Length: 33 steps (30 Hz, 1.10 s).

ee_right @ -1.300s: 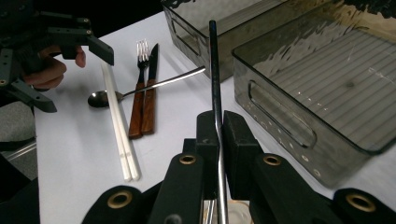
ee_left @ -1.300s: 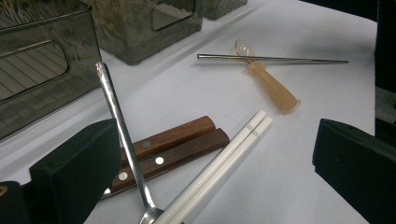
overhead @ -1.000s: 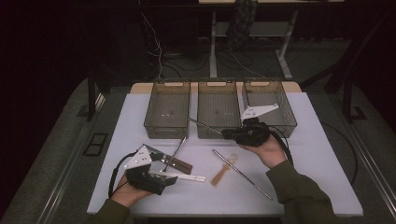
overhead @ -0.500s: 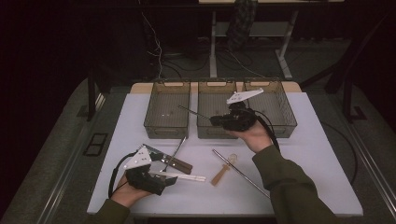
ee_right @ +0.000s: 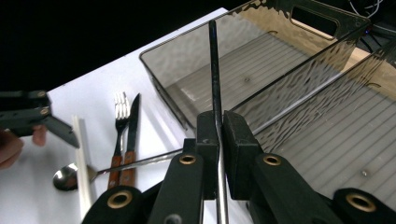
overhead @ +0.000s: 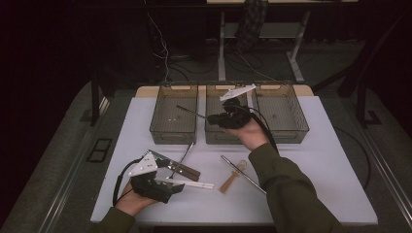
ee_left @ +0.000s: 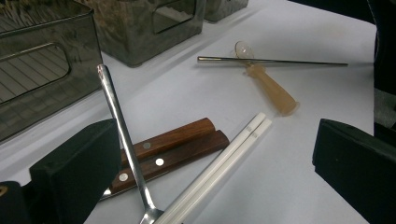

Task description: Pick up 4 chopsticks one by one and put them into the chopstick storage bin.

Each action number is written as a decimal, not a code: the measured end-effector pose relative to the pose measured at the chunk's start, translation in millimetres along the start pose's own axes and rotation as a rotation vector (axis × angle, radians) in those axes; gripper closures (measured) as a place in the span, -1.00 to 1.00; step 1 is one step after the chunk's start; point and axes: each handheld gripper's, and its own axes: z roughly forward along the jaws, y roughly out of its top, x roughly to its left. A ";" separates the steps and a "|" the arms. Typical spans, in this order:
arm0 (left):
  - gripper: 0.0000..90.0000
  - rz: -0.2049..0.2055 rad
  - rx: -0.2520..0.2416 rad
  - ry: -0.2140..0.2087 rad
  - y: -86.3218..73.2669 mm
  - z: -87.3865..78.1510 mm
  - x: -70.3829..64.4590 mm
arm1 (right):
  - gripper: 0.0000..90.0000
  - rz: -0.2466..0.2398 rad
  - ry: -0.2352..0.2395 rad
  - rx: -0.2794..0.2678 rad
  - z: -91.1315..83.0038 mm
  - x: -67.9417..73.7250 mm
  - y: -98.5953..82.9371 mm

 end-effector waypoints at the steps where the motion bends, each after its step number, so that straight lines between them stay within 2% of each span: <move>1: -1.00 -0.003 -0.003 0.001 0.0 0.1 -0.3 | 0.88 0.005 -0.009 0.006 6.3 -1.1 3.7; 11: -1.00 -0.002 0.001 0.003 0.1 -0.1 0.1 | 0.88 0.024 -0.031 0.020 30.2 -6.6 18.1; 24: -1.00 0.000 0.003 0.002 0.0 0.1 0.1 | 0.88 0.022 -0.068 0.049 60.4 -4.4 41.9; 30: -1.00 0.000 0.001 0.001 -0.1 -0.4 -0.1 | 0.88 0.021 -0.070 0.052 72.2 -4.5 46.7; 33: -1.00 -0.003 -0.003 -0.001 0.0 -0.6 0.1 | 0.88 0.035 -0.085 0.061 84.0 -6.8 48.2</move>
